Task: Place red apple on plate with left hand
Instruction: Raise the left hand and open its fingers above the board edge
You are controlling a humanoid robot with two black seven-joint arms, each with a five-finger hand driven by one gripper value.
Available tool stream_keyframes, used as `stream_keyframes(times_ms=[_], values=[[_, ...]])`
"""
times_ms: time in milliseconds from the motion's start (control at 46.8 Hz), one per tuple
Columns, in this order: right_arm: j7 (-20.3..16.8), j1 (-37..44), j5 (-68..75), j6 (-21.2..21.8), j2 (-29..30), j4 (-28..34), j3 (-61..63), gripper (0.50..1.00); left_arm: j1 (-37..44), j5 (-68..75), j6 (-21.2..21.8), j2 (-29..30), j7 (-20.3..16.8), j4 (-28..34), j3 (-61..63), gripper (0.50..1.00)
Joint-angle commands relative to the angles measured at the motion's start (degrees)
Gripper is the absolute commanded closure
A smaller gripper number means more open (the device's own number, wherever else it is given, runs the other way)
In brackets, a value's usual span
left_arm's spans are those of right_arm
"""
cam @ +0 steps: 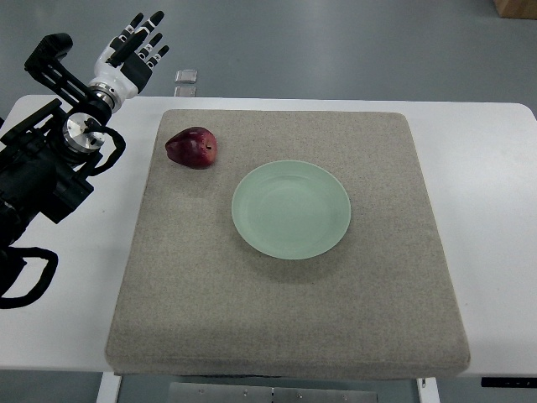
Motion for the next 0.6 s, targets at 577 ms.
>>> stream_keyframes(times_ms=[577], values=[[0.0,0.0,0.0,0.0,0.0,-0.1,0.0,0.536,-0.6,0.5,0.8,0.8,0.0,0.4,3.4,0.506]])
